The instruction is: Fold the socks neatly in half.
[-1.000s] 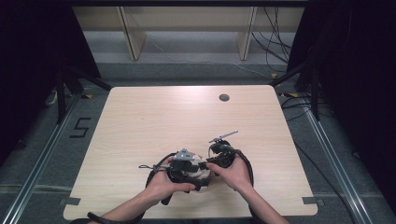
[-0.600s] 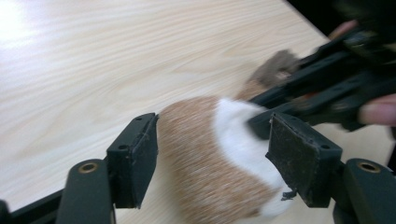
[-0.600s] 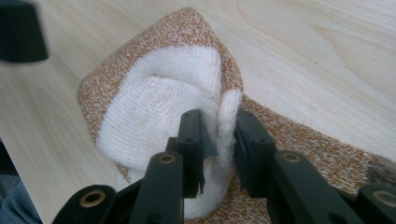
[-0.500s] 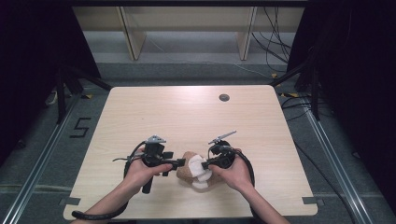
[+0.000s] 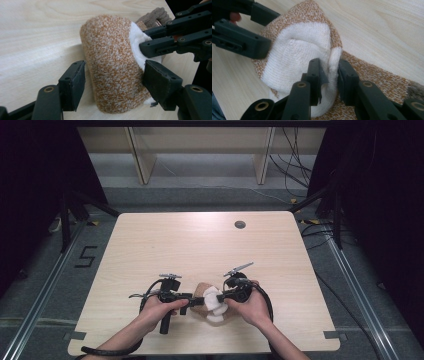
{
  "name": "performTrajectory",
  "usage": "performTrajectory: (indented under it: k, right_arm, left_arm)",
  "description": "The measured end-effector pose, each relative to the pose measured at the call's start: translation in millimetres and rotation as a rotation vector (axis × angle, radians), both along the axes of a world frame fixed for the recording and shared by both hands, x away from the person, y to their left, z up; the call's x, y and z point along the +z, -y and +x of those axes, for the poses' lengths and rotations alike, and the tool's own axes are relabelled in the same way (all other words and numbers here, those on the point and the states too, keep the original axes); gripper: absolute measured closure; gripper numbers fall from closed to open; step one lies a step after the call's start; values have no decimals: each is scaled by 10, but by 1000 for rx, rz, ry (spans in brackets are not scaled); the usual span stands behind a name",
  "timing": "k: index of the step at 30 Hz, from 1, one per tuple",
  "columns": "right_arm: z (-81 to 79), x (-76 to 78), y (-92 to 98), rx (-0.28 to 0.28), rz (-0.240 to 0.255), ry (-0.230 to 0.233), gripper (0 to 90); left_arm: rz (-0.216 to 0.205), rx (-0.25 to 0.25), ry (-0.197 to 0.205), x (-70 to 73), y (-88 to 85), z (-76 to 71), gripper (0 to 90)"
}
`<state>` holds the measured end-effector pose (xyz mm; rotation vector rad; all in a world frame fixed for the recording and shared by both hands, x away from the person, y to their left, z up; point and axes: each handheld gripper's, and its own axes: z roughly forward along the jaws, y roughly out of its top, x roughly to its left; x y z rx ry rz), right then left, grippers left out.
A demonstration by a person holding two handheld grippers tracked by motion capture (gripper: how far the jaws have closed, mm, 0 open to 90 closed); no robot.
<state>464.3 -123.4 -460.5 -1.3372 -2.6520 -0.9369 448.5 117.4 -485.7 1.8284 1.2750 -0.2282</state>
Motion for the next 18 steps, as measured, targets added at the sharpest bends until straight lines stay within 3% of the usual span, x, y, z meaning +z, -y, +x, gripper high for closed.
performTrajectory:
  k: [1, 3, 5, 7, 9, 11, 12, 16, 17, 18]
  right_arm:
    - [12, -11, 8, 18, 6, 22, 739]
    - [-4, -4, 3, -11, -2, -10, 739]
    - [2, -17, 6, -7, 3, -4, 740]
    - [11, -32, 8, 12, 9, 21, 742]
    - [-2, -32, -1, -5, 6, -1, 742]
    - [18, -49, 10, 21, 15, 27, 742]
    - [-4, -33, -3, -18, 10, -18, 742]
    - [5, -45, -5, -16, 14, -10, 741]
    - [19, -55, 0, 0, 19, 12, 740]
    - [24, -57, 3, 8, 24, 14, 737]
  left_arm:
    - [-5, -18, -6, -20, -7, 7, 334]
    - [10, -5, -16, -39, 15, -12, 336]
    - [-23, -20, -28, -76, 23, -10, 347]
    - [-2, -2, -32, -80, 42, -23, 361]
    - [-7, -5, -37, -101, 37, -12, 389]
    - [-25, 1, -42, -121, 28, 1, 431]
    - [-16, 0, -41, -118, 24, 1, 450]
    - [-8, -12, -26, -94, 24, 0, 520]
    - [-16, -19, -14, -92, 30, 9, 531]
    - [-9, -45, 1, -85, 18, 21, 540]
